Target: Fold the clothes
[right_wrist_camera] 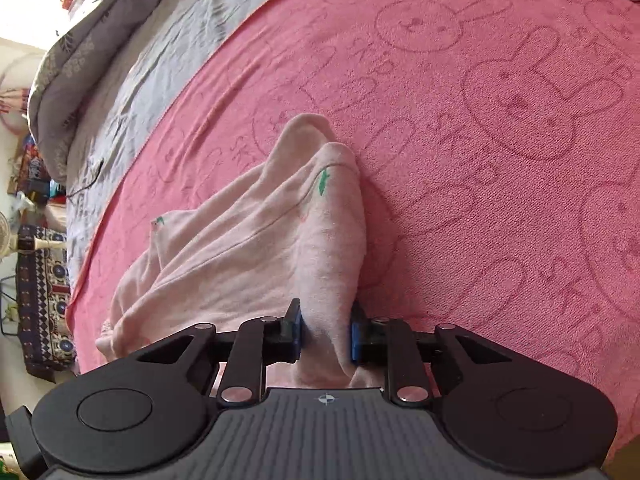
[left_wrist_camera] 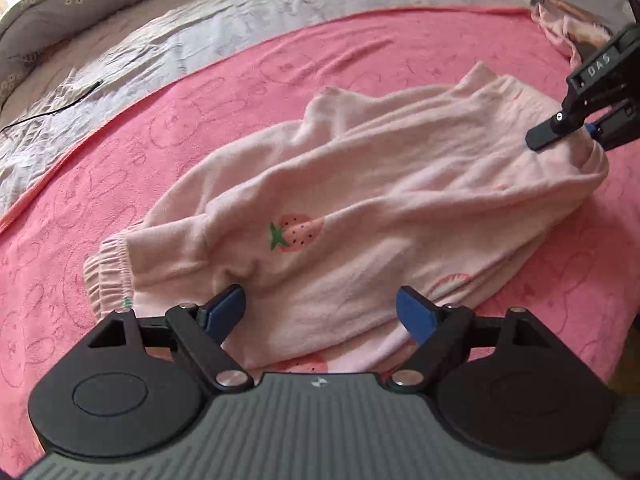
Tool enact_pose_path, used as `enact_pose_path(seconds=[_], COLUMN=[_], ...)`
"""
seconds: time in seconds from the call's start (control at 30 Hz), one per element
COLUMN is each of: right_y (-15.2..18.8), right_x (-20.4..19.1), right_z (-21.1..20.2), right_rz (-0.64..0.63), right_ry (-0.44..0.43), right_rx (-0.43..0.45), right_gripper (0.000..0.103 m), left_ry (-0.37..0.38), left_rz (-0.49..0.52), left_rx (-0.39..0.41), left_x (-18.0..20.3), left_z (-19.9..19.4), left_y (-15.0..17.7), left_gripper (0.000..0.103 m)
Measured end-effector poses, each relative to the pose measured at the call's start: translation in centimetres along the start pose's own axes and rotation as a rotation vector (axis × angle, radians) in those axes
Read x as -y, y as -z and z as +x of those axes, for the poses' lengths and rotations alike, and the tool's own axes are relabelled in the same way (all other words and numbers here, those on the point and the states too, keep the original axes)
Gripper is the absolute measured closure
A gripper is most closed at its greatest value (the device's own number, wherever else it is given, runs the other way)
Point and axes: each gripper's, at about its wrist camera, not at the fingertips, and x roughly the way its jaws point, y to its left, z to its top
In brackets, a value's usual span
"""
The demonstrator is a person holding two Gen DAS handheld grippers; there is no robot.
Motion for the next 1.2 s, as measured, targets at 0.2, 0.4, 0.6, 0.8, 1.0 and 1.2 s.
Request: enact_pose_path(seconds=[0.2,0.4,0.6,0.8,1.0,1.2], right_y=[1.7,5.8,11.2,15.1,16.1,19.5], right_x=[-8.8,-21.4,-29.1,-29.4,-26.1,-23.2], right_z=[-3.0,1.9,8.7,8.2,4.1,4.5], right_rz=[-0.22,-0.5,-0.629,-0.816,-0.925,-1.115], right_ry=[-0.01,-0.096,-0.116,-0.117,-0.13,-0.048], right_rx=[0.051,-0.01,-0.059,-0.041,0.028,-0.047], right_gripper=[0.082,0.082,0.082,0.039,0.037,0.039], left_ry=[-0.011,-0.133,-0.194,-0.222,-0.25,-0.183], left_rz=[-0.36,-0.564,-0.609,-0.622,-0.609,-0.554], left_rx=[0.047,-0.009,-0.061,-0.052,0.028,0.139], left_x=[-7.2,-12.3,-13.1,-13.2,-13.9,-13.8], left_z=[-4.8,-7.1,-8.0,-8.5,-9.6,-10.6], left_y=[3.3,8.7,12.6,13.7,12.3,8.9], left_gripper=[0.018,0.019,0.018,0.018,0.019,0.018])
